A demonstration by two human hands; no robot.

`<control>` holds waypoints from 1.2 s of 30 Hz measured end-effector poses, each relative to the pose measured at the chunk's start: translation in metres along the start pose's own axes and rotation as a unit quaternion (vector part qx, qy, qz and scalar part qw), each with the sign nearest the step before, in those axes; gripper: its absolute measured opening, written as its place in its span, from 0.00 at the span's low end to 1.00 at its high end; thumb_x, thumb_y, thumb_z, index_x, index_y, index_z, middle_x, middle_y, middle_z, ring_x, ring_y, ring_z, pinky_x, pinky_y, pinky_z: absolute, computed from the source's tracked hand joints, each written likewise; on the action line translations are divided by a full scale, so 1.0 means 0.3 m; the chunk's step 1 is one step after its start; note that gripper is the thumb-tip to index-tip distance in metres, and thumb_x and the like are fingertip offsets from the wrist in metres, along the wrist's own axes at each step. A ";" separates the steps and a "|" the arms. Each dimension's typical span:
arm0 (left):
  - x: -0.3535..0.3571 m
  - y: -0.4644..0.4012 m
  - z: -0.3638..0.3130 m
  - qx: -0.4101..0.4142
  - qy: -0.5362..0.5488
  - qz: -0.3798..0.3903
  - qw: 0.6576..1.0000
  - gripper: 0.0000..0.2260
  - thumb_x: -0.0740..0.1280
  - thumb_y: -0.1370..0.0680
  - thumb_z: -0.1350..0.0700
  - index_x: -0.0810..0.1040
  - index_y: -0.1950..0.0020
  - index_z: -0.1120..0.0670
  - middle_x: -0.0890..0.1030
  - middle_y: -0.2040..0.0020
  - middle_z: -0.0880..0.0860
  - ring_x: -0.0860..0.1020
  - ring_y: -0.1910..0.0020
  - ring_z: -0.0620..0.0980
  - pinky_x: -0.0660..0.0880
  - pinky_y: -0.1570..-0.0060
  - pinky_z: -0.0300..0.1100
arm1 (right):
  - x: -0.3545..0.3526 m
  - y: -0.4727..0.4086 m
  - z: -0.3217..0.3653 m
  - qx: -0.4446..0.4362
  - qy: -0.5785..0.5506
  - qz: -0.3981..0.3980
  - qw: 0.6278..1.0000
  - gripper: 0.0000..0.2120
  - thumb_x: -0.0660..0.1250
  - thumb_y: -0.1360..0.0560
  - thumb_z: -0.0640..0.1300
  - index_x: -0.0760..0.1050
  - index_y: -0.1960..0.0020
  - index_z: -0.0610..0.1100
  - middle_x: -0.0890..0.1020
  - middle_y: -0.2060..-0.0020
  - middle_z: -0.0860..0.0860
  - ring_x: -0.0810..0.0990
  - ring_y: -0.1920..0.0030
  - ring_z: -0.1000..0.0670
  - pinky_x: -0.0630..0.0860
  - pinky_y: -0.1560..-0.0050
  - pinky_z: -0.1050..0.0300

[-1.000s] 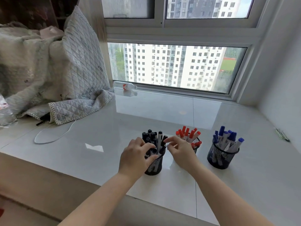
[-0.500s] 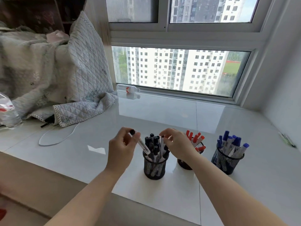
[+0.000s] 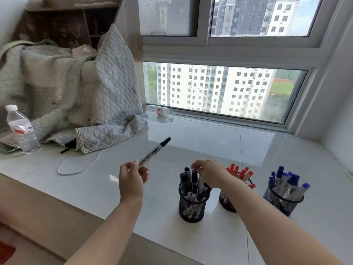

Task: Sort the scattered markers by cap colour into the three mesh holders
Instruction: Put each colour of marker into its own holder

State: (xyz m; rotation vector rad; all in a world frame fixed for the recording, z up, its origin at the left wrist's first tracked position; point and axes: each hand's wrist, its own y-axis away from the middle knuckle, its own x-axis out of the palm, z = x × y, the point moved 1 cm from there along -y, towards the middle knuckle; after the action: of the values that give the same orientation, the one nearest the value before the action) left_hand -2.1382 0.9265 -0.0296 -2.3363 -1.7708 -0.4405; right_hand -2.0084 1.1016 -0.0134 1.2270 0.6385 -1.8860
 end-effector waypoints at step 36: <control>0.053 0.070 0.146 0.042 -0.256 0.184 0.948 0.06 0.65 0.24 0.49 0.75 0.59 0.48 0.82 0.61 0.44 0.80 0.53 0.44 0.75 0.53 0.45 | -0.115 0.135 -0.040 0.149 -0.839 -0.082 0.517 0.07 0.56 0.22 0.32 0.69 0.45 0.34 0.79 0.54 0.40 0.84 0.64 0.49 0.81 0.58 0.58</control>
State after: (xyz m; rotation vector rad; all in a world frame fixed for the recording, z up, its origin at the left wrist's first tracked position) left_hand -2.1084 0.9490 -0.0648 -2.8044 -1.4164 0.3218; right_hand -1.9612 1.0992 0.0133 -0.8994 -0.7214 -2.3021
